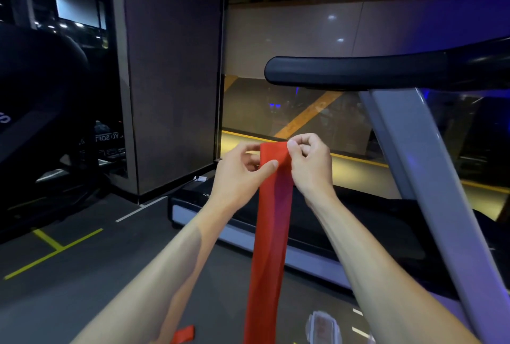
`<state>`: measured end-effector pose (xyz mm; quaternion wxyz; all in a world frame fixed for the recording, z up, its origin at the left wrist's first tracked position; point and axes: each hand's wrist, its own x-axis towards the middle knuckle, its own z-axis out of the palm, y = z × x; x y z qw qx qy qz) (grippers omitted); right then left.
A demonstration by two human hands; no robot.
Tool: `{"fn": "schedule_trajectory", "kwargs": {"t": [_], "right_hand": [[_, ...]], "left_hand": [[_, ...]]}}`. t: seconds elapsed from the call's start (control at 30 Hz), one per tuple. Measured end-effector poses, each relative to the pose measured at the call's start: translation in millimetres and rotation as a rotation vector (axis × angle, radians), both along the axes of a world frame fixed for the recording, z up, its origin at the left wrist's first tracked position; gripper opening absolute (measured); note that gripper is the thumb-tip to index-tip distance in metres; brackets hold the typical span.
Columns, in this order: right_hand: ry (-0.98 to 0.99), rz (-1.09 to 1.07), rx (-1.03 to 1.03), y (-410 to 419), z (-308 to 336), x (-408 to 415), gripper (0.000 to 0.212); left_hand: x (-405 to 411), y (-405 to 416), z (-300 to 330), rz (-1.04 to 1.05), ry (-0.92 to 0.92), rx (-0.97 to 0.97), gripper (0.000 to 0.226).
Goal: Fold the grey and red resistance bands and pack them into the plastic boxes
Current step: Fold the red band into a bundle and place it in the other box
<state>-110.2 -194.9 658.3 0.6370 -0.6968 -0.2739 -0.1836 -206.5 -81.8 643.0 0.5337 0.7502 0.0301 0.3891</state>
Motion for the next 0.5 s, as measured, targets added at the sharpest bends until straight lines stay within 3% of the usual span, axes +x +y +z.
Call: {"fn": "schedule_trajectory", "kwargs": {"t": [0.3,0.5], "right_hand": [[0.051,0.109,-0.016,-5.0,-5.7,-1.8,0.015],[0.226,0.180,0.063,-5.8,-11.6,-0.2,0.014]], "left_hand": [[-2.1,12.5,0.0,-0.114,0.053,-0.090,0.012],[-2.9,3.8,-2.3,0.022,-0.009,0.073,0.005]]}}
